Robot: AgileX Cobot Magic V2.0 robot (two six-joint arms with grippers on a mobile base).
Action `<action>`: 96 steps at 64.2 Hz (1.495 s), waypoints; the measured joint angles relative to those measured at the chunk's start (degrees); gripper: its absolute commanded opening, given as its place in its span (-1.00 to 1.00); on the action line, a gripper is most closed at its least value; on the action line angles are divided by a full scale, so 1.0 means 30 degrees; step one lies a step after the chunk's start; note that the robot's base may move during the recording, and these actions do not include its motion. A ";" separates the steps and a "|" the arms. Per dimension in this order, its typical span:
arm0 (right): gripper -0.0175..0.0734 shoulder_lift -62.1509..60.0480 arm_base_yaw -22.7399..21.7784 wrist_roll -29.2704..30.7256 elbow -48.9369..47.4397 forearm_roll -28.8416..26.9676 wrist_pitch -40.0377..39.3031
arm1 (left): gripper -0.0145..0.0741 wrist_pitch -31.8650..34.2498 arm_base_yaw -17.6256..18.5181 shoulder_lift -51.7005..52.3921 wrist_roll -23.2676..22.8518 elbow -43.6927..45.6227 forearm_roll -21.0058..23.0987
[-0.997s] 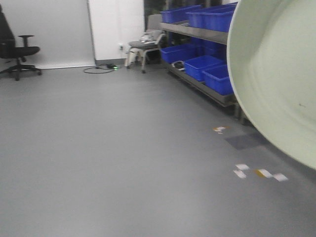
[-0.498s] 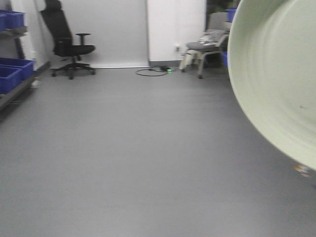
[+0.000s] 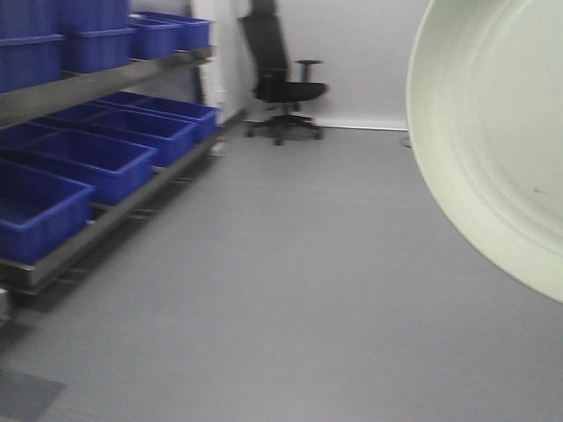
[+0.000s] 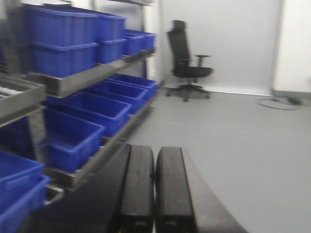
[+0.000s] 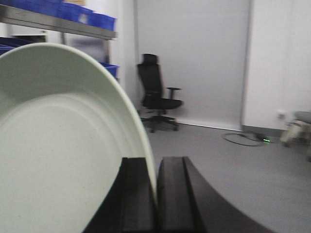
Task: Place green plate on second shelf with right arm
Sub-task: 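Carry the plate in the right gripper while driving to the bin shelf, then lower the plate with the right gripper into a blue bin on the shelf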
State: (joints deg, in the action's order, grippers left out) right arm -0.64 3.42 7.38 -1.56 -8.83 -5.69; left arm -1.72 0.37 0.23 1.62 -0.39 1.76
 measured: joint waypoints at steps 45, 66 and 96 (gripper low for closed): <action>-0.49 0.0000 0.0000 0.0000 0.0000 0.0000 0.0000 | -0.38 0.0000 0.0000 0.0000 0.0000 0.0000 0.0000; -0.49 0.0000 0.0000 0.0000 0.0000 0.0000 0.0000 | -0.38 0.0000 0.0000 0.0000 0.0000 0.0000 0.0000; -0.49 0.0000 0.0000 0.0000 0.0045 0.0000 0.0036 | -0.38 -0.0007 0.0000 0.0000 0.0000 0.0000 0.0000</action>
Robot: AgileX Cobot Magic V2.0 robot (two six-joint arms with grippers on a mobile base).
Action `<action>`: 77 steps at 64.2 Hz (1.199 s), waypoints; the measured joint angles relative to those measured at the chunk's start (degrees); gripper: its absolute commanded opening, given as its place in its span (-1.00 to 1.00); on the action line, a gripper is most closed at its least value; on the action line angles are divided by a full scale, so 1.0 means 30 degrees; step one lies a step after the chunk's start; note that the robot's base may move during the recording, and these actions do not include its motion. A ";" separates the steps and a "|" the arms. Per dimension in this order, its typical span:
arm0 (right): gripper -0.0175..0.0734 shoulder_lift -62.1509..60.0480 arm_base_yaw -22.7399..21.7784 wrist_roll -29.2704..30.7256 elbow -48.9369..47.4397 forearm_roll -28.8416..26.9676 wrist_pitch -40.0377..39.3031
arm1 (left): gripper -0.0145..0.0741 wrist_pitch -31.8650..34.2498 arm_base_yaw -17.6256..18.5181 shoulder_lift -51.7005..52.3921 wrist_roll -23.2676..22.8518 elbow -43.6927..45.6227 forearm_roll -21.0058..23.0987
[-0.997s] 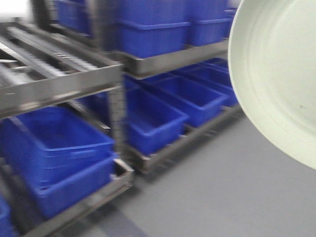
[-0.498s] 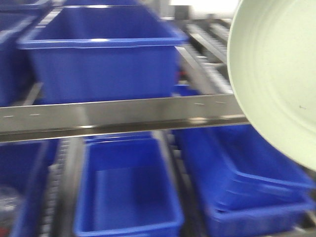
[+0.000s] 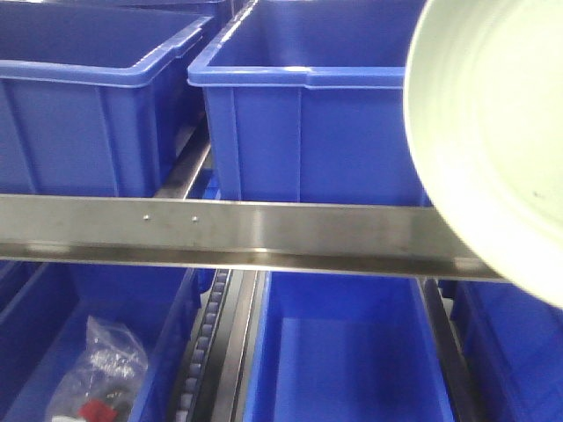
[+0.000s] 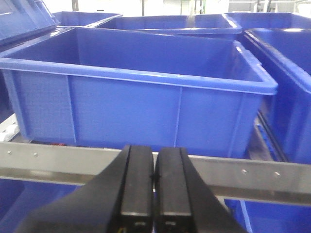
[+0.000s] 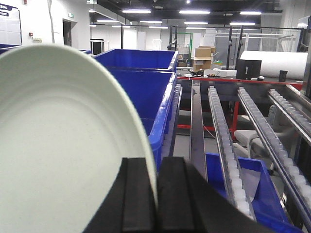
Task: Place green plate on second shelf with right arm
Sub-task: 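Lower the plate with the right gripper into a blue bin on the shelf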
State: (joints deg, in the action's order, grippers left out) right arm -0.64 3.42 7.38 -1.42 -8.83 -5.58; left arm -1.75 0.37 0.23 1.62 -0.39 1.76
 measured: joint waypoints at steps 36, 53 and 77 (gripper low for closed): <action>-0.49 0.0000 0.0000 0.0000 0.0000 0.0000 0.0042 | -0.38 0.0000 0.0000 0.0000 0.0000 0.0000 0.0000; -0.49 0.0000 0.0000 0.0000 0.0000 0.0000 0.0115 | -0.38 0.0000 0.0000 0.0000 0.0000 0.0000 0.0000; -0.49 0.0000 0.0000 -0.1220 -0.0121 0.0000 -0.2216 | -0.38 0.0000 0.0000 0.0000 0.0000 0.0000 0.0000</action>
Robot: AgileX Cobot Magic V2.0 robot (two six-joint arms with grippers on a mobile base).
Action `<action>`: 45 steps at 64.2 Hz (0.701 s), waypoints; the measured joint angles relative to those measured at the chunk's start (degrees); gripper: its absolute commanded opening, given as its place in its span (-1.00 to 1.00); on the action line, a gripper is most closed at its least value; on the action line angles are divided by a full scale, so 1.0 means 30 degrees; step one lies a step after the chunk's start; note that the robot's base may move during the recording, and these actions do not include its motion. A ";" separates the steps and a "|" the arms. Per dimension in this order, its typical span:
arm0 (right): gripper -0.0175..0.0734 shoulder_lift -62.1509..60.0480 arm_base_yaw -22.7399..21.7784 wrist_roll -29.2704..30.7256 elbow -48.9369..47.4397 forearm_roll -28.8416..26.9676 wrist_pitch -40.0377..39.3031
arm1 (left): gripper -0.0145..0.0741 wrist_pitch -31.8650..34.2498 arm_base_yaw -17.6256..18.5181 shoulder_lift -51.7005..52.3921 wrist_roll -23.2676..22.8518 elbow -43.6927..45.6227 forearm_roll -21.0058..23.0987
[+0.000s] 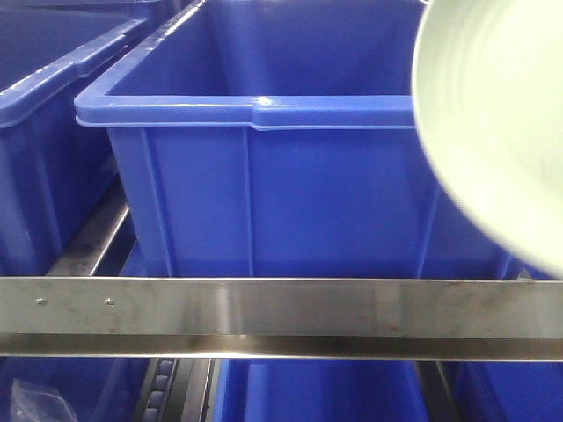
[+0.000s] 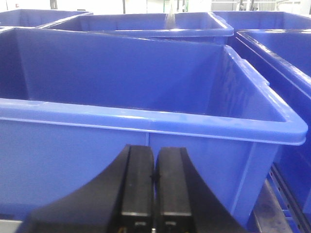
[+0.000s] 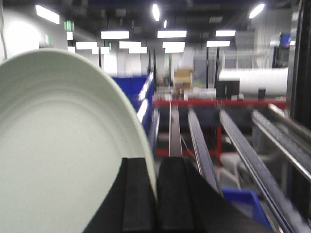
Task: Place green plate on second shelf with right arm
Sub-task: 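Lower the plate with the right gripper into a blue bin on the shelf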
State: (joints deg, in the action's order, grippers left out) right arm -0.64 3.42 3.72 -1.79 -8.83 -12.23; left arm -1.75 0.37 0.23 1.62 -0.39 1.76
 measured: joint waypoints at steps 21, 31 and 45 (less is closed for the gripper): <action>-0.49 0.4833 0.0034 -0.3819 -0.5795 0.0106 0.0496 | -0.38 0.0000 0.0000 0.0000 0.0000 0.0000 0.0000; -0.49 1.0598 0.0881 -0.3889 -0.9185 0.0151 0.1371 | -0.38 0.0000 0.0000 0.0000 0.0000 0.0000 0.0000; -0.49 1.8278 0.3490 -0.3933 -1.3838 0.0151 0.2061 | -0.38 0.0000 0.0000 0.0000 0.0000 0.0000 0.0000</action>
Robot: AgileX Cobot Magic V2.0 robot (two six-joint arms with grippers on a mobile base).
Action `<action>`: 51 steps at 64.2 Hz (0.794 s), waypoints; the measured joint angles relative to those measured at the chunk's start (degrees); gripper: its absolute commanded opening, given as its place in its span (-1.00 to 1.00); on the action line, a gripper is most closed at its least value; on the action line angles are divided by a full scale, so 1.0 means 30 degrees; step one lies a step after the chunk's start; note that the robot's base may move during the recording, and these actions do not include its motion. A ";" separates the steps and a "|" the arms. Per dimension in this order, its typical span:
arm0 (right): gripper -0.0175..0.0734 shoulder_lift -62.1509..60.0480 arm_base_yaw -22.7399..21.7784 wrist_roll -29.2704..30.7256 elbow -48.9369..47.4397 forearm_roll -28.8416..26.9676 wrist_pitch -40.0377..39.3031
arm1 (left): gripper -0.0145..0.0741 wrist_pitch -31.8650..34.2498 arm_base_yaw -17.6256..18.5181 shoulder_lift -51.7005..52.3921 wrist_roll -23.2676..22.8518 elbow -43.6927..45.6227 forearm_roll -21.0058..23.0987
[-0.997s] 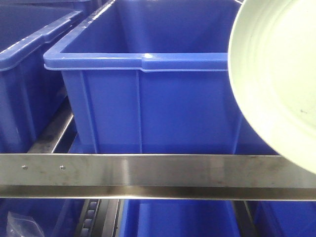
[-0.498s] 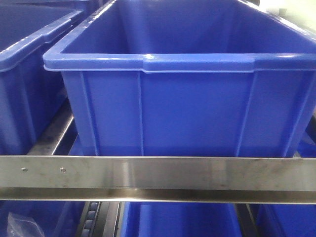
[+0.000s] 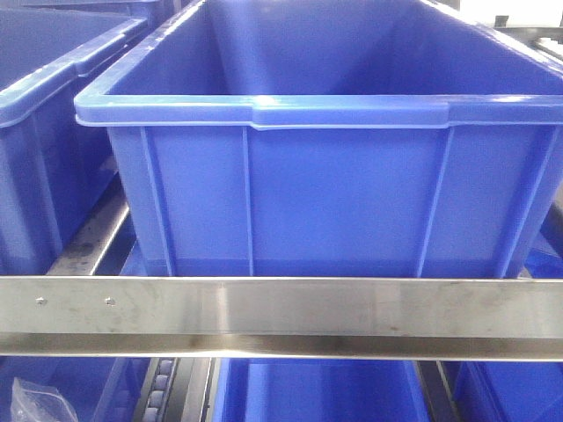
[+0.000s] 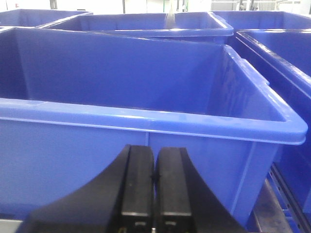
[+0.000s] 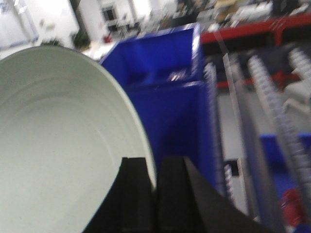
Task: Place green plate on second shelf with right arm
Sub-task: 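Lower the plate with the right gripper into a blue bin on the shelf, then open the right gripper to release the plate inside the blue bin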
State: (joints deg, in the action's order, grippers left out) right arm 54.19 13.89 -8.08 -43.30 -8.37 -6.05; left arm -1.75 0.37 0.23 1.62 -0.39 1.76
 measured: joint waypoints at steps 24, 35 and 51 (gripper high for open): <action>0.25 1.0294 0.0951 -0.0040 -0.7646 0.0000 0.2279 | -0.38 0.0000 0.0000 0.0000 0.0000 0.0000 0.0000; 0.36 1.1314 0.0997 -0.0040 -0.9357 0.0000 0.3634 | -0.38 0.0000 0.0000 0.0000 0.0000 0.0000 0.0000; -0.42 1.0587 0.0997 -0.0040 -0.9627 0.0000 0.5705 | -0.38 0.0000 0.0000 0.0000 0.0000 0.0000 0.0000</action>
State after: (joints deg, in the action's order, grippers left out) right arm 85.95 16.88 -8.20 -72.18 -8.37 11.07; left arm -1.75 0.37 0.23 1.62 -0.39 1.76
